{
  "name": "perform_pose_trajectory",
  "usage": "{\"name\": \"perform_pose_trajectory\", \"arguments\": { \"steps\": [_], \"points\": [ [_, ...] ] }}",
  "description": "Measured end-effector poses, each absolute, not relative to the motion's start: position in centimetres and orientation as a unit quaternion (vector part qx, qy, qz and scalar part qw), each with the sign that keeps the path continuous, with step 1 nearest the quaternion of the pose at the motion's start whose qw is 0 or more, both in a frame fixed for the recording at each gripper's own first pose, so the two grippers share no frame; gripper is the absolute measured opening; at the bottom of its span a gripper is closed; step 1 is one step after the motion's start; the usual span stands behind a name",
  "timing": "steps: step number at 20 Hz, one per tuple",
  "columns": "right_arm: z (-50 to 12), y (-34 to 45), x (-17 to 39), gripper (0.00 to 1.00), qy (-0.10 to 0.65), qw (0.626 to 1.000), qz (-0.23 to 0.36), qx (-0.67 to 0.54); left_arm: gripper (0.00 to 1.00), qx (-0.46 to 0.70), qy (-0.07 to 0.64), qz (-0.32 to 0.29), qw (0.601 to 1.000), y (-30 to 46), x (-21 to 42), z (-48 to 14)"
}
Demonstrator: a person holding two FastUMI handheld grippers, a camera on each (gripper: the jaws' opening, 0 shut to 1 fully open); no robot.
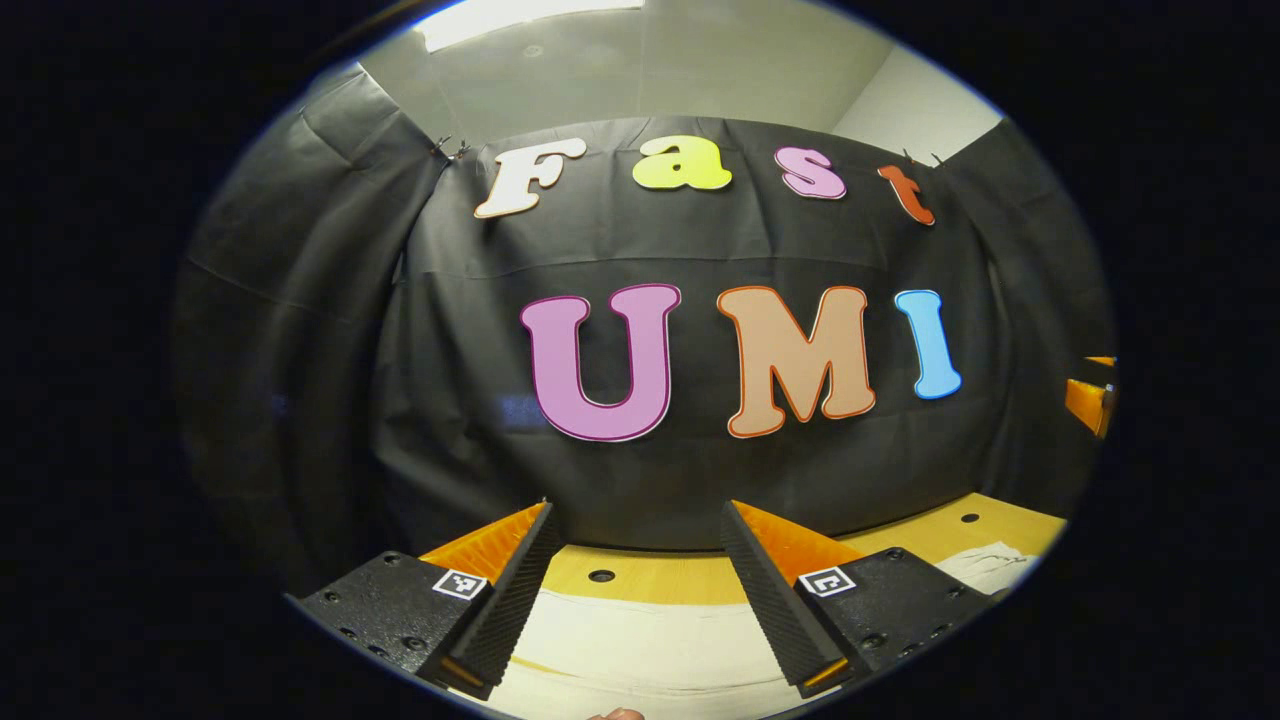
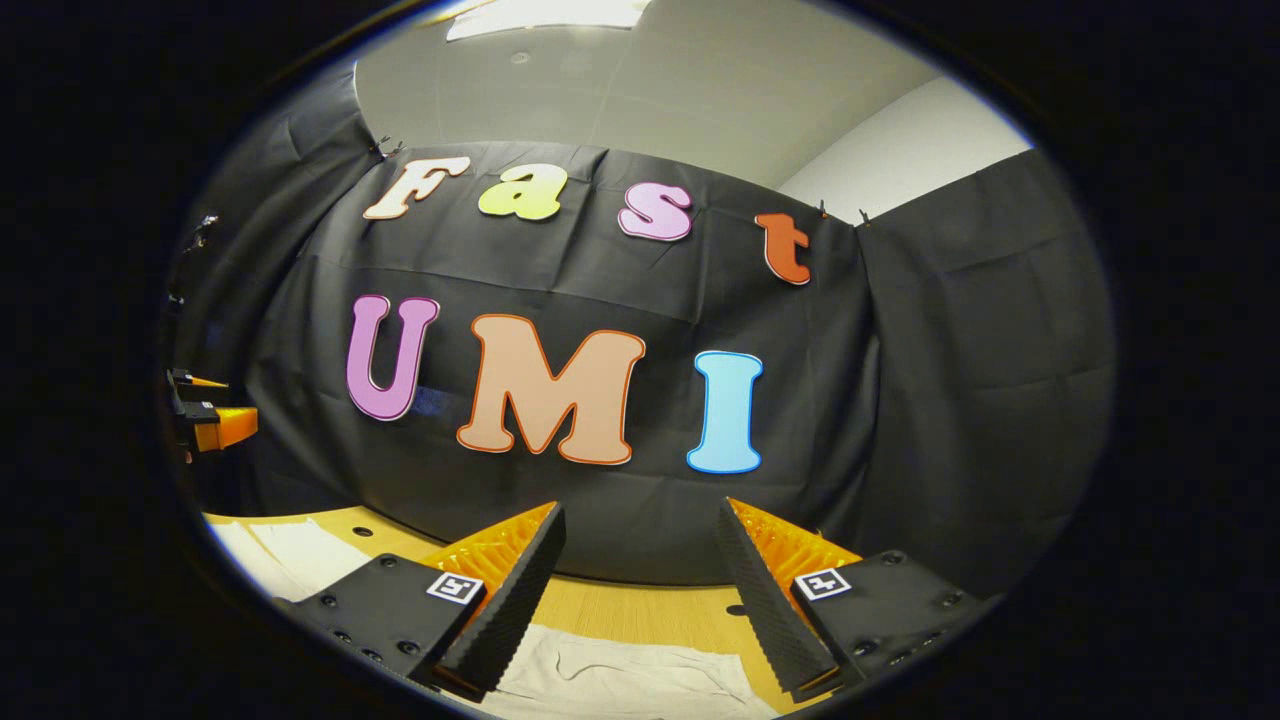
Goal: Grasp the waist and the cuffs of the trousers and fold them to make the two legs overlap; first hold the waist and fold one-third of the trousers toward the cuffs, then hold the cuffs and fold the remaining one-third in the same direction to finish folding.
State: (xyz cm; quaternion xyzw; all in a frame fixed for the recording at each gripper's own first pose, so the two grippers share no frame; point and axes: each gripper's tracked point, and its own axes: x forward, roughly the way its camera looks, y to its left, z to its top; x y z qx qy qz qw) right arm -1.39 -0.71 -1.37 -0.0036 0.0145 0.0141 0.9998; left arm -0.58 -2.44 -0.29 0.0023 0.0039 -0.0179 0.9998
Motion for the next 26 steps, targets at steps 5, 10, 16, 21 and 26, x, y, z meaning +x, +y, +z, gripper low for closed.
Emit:
{"name": "perform_pose_trajectory", "arguments": {
  "steps": [5, 10, 16, 21, 26],
  "points": [
    [-2.4, -2.6, -1.6, 0.97, 0.024, 1.0, 0.01, -0.006, 0.96, 0.004, 0.005, -0.025, 1.0, -3.4, -0.6, -0.2],
    [-6.3, -4.4, -3.1, 0.97, 0.056, 0.995, 0.02, -0.085, 0.96, 0.002, 0.007, -0.031, 0.999, -4.4, -0.5, -0.4],
    [-10.5, -5.8, -6.8, 0.97, 0.082, 0.969, 0.067, -0.224, 0.96, 0.003, 0.015, -0.03, 0.999, -4.9, -0.7, -1.1],
    [-15.1, -6.8, -9.9, 0.99, 0.113, 0.932, 0.122, -0.321, 0.96, 0.003, 0.027, -0.023, 0.999, -5.1, -1.1, -2.0],
    [-21.1, -7.3, -13.6, 0.97, 0.159, 0.884, 0.192, -0.395, 0.96, 0.007, 0.033, -0.023, 0.999, -5.4, -1.6, -2.5]
  ]
}}
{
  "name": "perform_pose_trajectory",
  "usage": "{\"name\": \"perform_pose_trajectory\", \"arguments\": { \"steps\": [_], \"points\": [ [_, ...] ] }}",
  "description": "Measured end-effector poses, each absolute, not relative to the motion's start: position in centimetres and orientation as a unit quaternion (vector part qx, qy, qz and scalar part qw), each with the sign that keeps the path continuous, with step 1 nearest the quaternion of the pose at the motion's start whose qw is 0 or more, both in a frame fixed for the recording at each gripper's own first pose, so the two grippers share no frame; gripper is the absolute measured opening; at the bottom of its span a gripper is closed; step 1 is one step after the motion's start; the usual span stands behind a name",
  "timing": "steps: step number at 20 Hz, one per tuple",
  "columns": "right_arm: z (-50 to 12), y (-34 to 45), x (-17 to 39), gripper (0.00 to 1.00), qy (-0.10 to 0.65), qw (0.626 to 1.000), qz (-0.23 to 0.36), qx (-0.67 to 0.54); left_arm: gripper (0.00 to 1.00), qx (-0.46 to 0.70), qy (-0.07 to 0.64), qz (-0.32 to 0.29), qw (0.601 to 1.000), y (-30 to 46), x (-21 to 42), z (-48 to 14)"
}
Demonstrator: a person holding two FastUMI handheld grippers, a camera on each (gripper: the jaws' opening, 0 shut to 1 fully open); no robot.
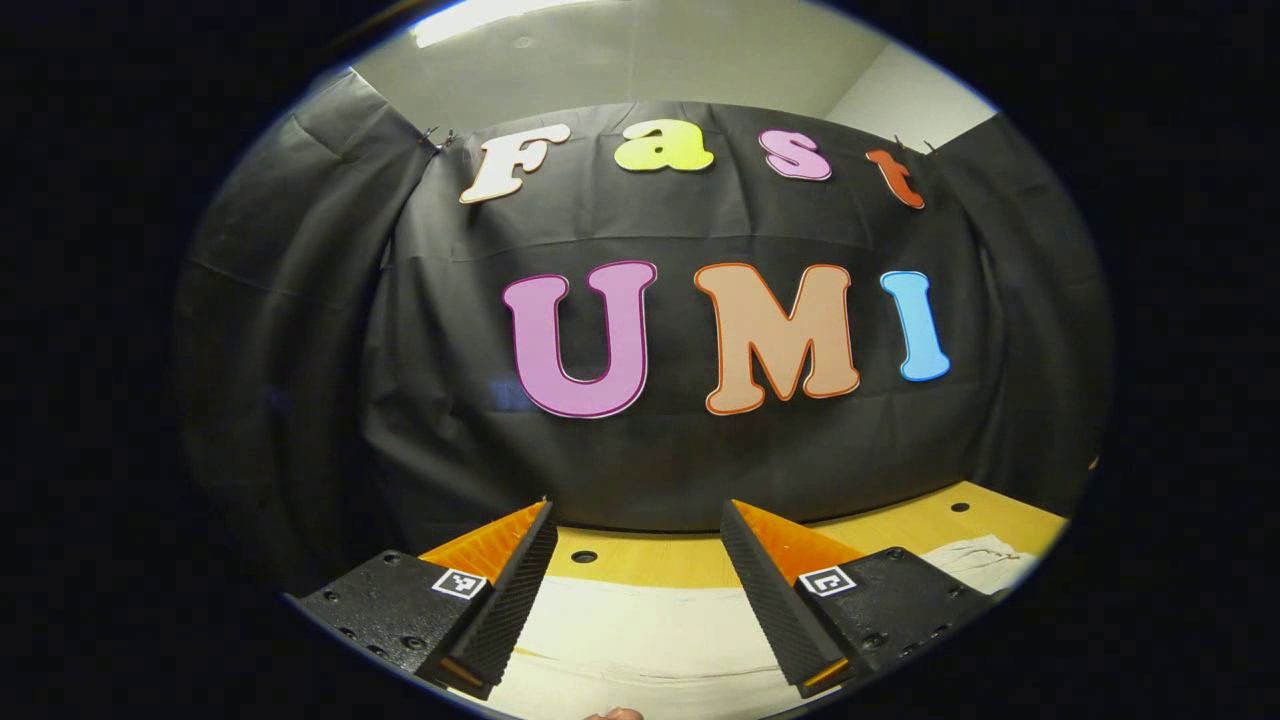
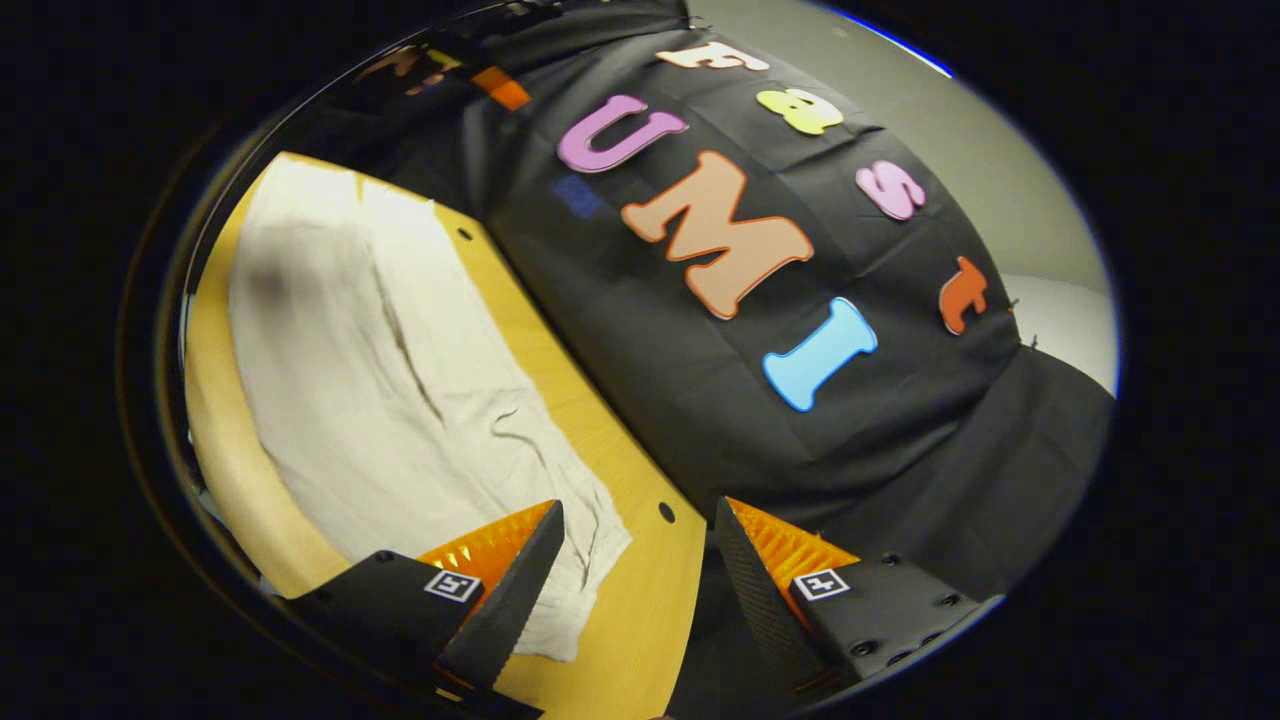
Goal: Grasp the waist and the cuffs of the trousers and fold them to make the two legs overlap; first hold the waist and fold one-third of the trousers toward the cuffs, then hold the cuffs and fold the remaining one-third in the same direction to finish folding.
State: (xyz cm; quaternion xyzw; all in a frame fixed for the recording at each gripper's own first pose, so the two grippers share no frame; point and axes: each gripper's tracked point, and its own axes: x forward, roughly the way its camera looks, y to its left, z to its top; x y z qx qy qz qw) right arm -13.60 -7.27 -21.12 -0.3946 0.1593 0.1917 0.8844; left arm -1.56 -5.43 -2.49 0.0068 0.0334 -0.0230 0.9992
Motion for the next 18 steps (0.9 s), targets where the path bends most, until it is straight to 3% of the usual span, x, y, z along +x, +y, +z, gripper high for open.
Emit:
{"name": "perform_pose_trajectory", "arguments": {
  "steps": [11, 18],
  "points": [
    [-31.2, -6.2, -21.1, 1.0, 0.25, 0.788, 0.332, -0.454, 0.96, 0.026, 0.054, -0.015, 0.998, -4.5, -2.7, -4.5],
    [-35.1, -6.6, -22.1, 0.98, 0.263, 0.733, 0.367, -0.509, 0.96, 0.05, 0.064, -0.01, 0.997, -3.5, -3.8, -5.6]
  ]
}}
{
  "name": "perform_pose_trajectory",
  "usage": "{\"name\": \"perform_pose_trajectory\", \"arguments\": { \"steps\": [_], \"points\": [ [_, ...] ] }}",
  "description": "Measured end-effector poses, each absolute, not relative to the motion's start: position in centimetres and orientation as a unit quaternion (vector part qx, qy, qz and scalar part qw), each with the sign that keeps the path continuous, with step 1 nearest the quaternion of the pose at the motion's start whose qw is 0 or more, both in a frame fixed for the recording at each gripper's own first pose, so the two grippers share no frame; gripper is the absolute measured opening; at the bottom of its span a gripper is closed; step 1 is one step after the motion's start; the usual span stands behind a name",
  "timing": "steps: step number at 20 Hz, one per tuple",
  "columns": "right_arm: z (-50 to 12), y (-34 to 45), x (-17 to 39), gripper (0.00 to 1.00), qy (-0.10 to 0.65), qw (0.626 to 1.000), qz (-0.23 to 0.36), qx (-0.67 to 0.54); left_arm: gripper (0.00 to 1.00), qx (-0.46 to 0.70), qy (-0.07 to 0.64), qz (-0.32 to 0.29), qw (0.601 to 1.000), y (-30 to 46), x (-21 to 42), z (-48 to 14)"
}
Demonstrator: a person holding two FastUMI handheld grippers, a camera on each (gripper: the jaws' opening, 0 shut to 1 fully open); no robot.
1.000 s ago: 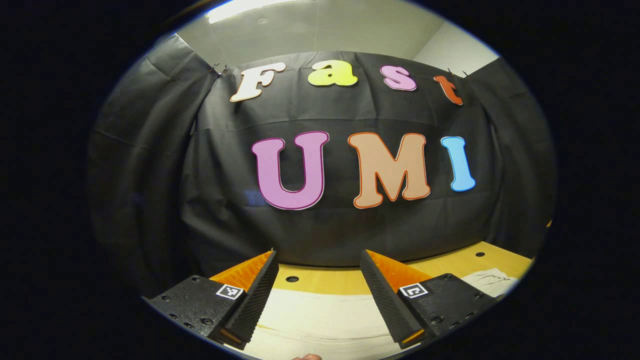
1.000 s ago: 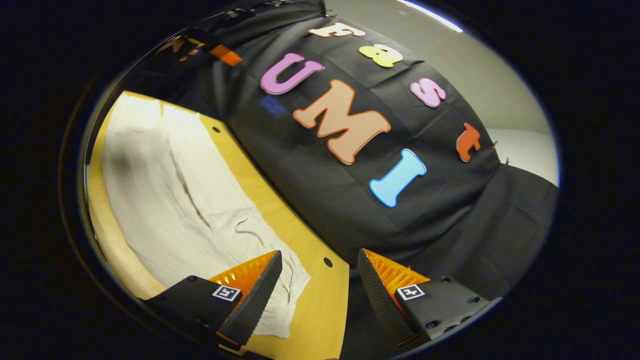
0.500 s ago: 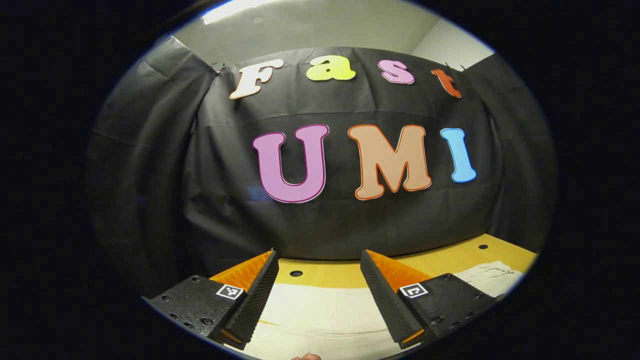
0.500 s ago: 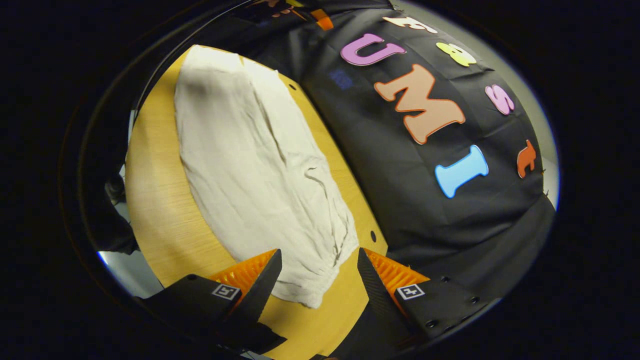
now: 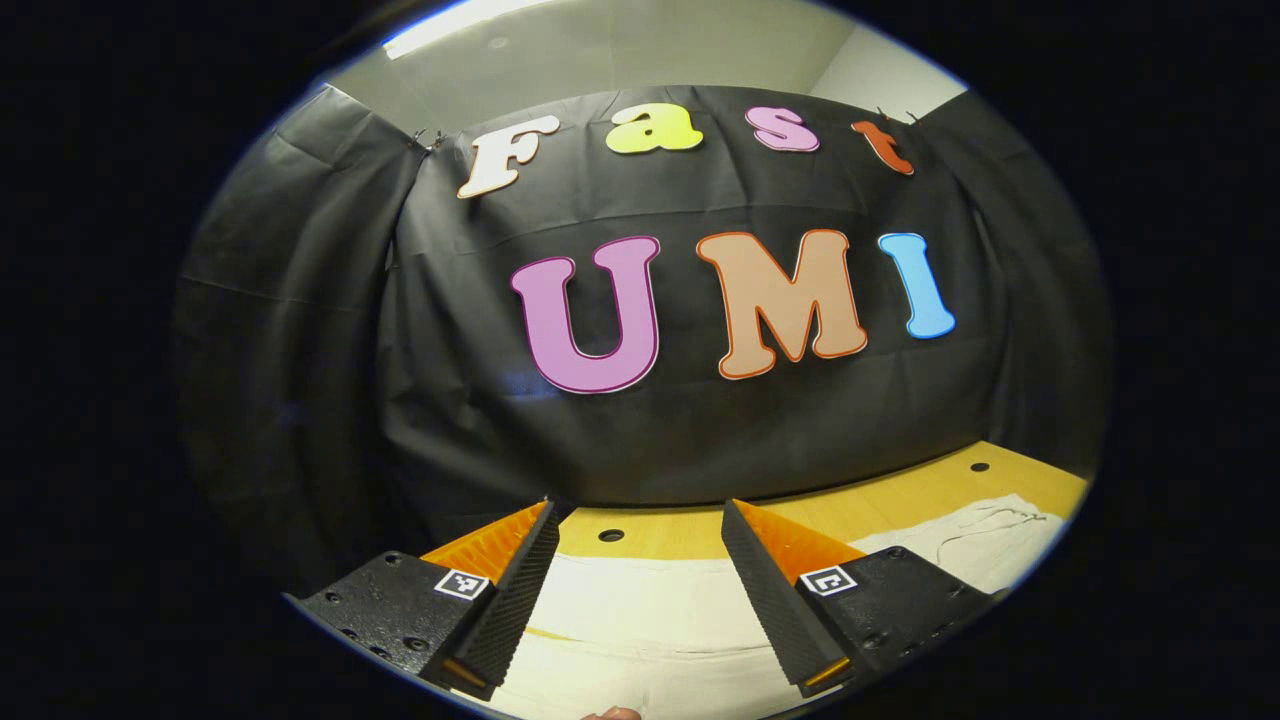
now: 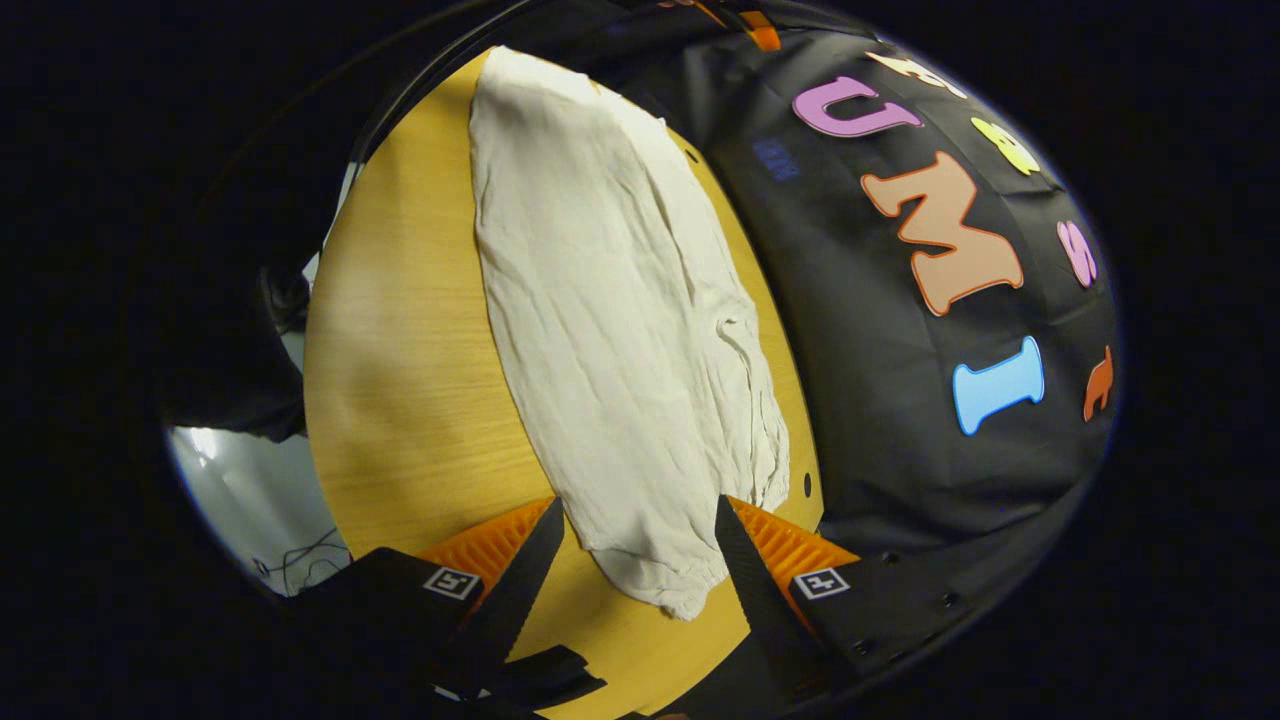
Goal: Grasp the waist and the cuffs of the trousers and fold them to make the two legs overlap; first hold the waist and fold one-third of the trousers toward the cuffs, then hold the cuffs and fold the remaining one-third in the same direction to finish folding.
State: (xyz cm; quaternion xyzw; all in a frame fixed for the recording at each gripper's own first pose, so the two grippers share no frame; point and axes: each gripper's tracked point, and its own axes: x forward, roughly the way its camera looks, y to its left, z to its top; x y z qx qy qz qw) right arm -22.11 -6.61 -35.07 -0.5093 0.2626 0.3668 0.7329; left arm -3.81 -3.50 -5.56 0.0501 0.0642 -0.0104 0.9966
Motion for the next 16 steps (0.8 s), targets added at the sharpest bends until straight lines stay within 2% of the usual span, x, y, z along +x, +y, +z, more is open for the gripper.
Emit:
{"name": "perform_pose_trajectory", "arguments": {
  "steps": [10, 16],
  "points": [
    [-36.9, -4.8, -18.1, 0.88, 0.254, 0.72, 0.366, -0.531, 0.96, 0.067, 0.067, 0.001, 0.996, -2.4, -4.4, -5.9],
    [-38.4, -4.2, -16.7, 0.59, 0.278, 0.721, 0.352, -0.529, 0.96, 0.074, 0.074, 0.007, 0.995, -1.4, -4.6, -6.3]
  ]
}}
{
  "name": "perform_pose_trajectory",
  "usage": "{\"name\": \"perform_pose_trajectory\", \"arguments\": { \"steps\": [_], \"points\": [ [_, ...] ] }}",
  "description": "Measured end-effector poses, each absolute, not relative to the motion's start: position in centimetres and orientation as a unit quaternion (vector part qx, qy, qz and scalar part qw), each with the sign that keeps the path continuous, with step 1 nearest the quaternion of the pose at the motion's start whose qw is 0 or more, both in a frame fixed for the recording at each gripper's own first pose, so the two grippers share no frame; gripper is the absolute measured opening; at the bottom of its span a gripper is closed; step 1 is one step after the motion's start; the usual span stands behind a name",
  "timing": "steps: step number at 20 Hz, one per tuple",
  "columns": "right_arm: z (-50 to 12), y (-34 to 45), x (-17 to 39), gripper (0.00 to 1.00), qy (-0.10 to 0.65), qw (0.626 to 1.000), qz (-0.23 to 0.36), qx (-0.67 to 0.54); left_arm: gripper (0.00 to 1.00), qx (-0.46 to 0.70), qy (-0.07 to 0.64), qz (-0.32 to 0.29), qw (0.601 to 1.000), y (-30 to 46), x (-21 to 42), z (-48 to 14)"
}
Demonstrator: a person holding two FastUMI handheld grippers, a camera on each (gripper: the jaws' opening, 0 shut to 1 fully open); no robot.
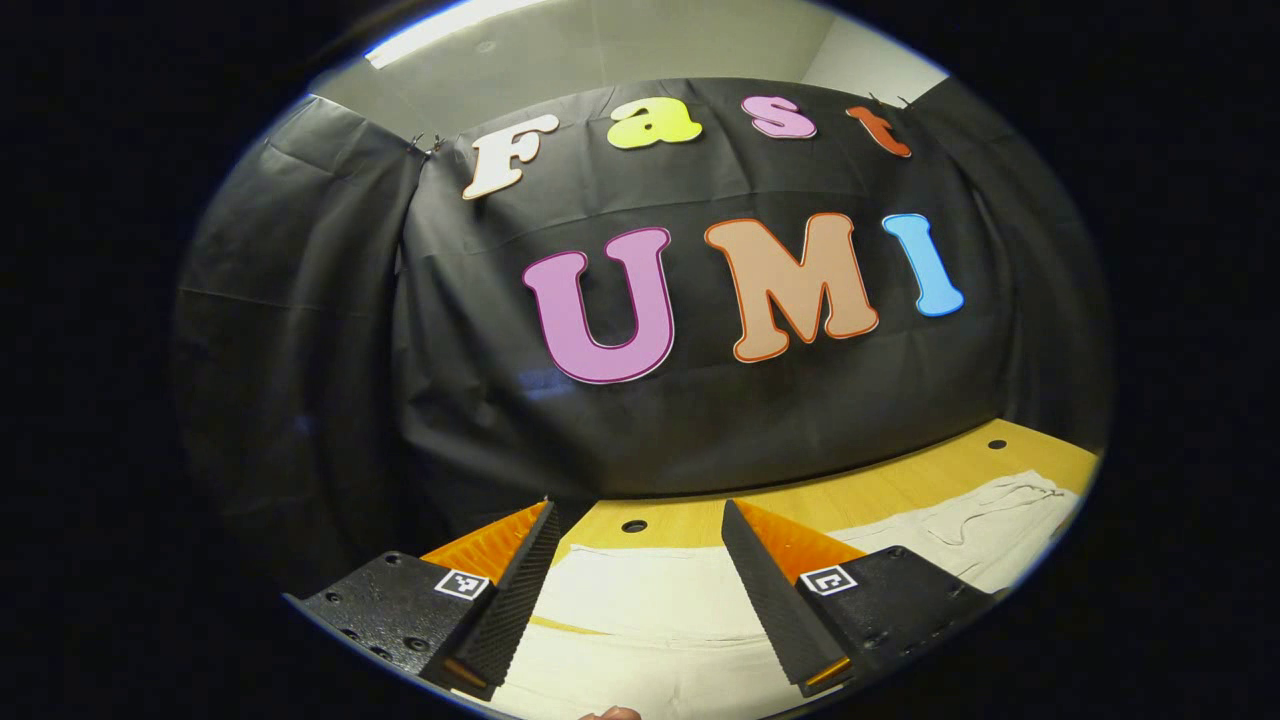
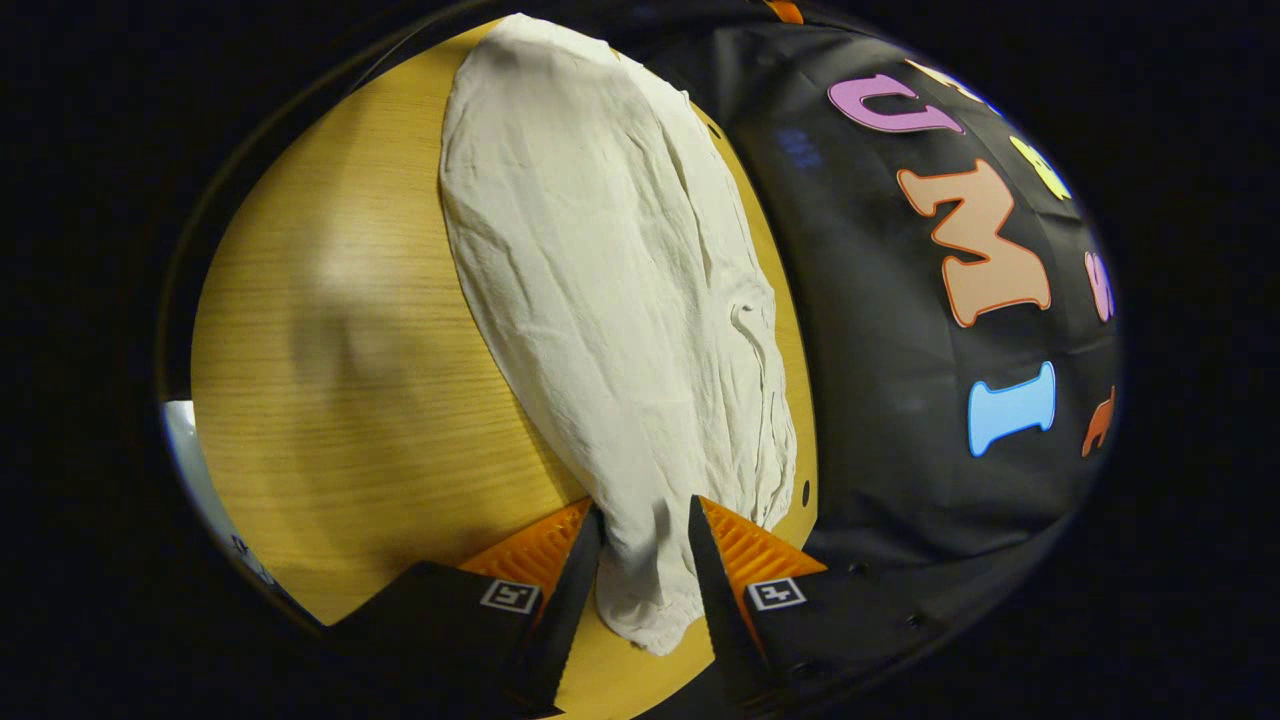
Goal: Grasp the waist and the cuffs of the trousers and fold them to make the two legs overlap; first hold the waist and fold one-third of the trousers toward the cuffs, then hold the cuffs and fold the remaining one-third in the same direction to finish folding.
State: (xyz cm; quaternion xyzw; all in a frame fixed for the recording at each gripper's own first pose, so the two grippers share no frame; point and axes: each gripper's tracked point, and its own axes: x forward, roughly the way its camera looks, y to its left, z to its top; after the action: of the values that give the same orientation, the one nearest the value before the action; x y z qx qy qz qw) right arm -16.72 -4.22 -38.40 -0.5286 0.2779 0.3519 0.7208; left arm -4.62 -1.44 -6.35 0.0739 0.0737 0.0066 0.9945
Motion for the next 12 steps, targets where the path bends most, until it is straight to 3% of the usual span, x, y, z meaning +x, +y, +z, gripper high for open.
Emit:
{"name": "perform_pose_trajectory", "arguments": {
  "steps": [2, 3, 4, 7, 12],
  "points": [
    [-39.1, -4.0, -16.8, 0.38, 0.283, 0.717, 0.35, -0.533, 0.96, 0.079, 0.076, 0.007, 0.994, -1.1, -4.6, -6.5],
    [-39.5, -3.7, -16.8, 0.22, 0.282, 0.713, 0.348, -0.54, 0.96, 0.083, 0.078, 0.007, 0.993, -0.9, -4.6, -6.7],
    [-39.4, -3.7, -17.0, 0.18, 0.277, 0.709, 0.346, -0.548, 0.96, 0.087, 0.078, 0.008, 0.993, -0.6, -4.5, -6.7],
    [-39.6, -3.8, -16.5, 0.1, 0.285, 0.727, 0.325, -0.534, 0.96, 0.103, 0.084, 0.008, 0.991, 0.3, -4.5, -7.5],
    [-39.6, -3.6, -16.2, 0.1, 0.294, 0.736, 0.31, -0.526, 0.96, 0.172, 0.103, -0.002, 0.98, 3.2, -5.1, -9.5]
  ]
}}
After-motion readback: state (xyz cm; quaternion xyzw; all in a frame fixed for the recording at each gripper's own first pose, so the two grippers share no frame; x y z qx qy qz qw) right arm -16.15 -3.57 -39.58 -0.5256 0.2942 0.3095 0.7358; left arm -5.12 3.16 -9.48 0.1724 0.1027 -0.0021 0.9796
